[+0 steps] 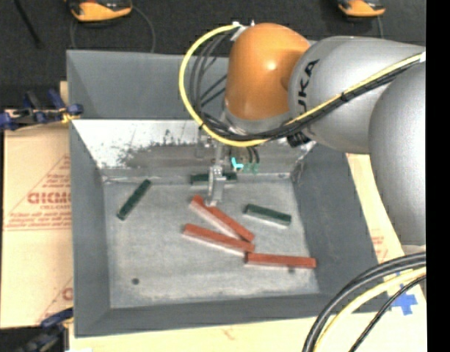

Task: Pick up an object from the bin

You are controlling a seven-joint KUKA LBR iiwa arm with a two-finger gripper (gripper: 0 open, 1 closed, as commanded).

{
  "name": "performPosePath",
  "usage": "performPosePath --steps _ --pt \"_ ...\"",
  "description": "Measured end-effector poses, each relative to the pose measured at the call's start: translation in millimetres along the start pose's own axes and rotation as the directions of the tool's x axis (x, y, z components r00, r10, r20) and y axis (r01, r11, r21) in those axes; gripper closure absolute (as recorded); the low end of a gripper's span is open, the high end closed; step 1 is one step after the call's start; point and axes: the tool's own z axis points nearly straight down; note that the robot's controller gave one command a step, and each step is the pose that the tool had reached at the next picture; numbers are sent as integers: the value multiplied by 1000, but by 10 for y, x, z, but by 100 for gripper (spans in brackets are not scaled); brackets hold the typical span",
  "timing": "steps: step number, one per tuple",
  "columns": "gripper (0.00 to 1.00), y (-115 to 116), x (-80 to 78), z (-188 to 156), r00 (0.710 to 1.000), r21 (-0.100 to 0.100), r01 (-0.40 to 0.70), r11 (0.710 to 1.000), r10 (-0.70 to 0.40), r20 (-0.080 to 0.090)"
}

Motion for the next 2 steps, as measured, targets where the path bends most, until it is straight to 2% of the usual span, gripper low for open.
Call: performPosePath --steps 1,2 --pt "0 -492 -103 950 1000 1 -29 1000 29 1" --pt "0 -803 362 658 995 4 102 995 -102 6"
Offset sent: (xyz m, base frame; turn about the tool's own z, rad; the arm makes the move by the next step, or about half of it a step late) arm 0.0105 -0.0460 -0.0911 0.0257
